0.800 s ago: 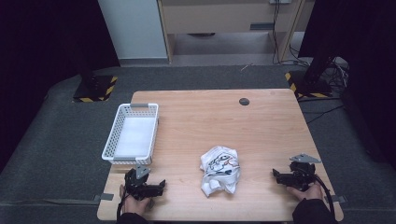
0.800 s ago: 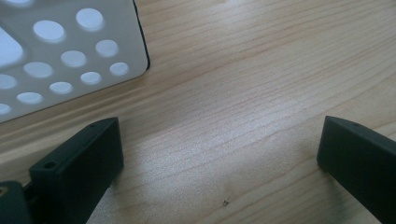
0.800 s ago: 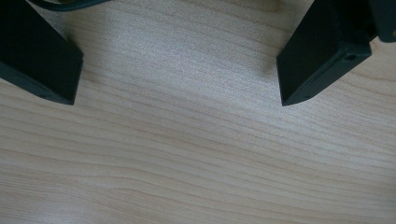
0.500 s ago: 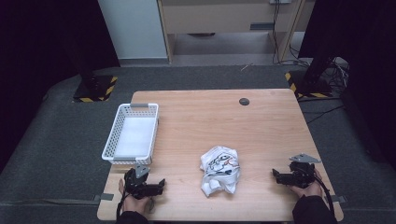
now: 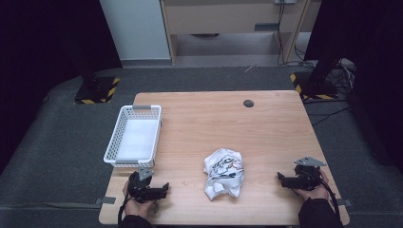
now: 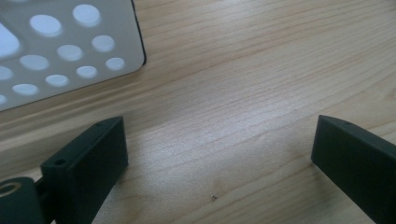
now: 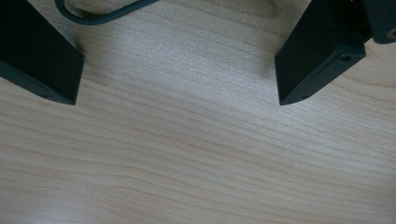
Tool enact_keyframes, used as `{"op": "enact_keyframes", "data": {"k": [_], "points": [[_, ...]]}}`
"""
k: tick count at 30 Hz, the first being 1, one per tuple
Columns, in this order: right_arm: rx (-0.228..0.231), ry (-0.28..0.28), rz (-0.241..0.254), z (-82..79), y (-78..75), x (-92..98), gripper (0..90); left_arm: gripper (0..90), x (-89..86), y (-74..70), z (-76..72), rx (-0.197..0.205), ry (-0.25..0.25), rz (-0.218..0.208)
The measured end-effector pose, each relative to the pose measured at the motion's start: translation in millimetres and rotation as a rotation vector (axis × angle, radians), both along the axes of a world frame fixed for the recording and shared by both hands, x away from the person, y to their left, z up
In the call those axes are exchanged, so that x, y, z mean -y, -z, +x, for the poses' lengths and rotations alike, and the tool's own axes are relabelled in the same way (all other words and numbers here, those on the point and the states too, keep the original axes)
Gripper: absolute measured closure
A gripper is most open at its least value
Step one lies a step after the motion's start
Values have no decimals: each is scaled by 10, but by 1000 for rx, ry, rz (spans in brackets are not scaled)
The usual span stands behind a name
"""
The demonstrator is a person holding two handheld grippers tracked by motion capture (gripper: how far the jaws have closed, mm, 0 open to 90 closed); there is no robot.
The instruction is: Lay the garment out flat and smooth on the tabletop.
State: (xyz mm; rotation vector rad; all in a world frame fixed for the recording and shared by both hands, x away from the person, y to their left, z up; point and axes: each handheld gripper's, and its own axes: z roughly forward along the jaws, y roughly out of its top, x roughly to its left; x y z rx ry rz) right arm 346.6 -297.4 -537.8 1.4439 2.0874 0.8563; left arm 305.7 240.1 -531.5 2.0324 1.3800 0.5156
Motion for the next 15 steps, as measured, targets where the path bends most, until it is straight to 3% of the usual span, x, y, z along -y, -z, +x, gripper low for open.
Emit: {"op": "enact_keyframes", "data": {"k": [7, 11, 15], "points": [[7, -14, 10, -17, -23, -24, 15, 49, -14, -30, -2, 0, -22, -3], [18, -2, 45, -29, -60, -2, 18, 48, -16, -67, -16, 10, -44, -25], [24, -8, 69, -38, -121, -22, 14, 48, -26, -99, -24, -9, -74, -61]]}}
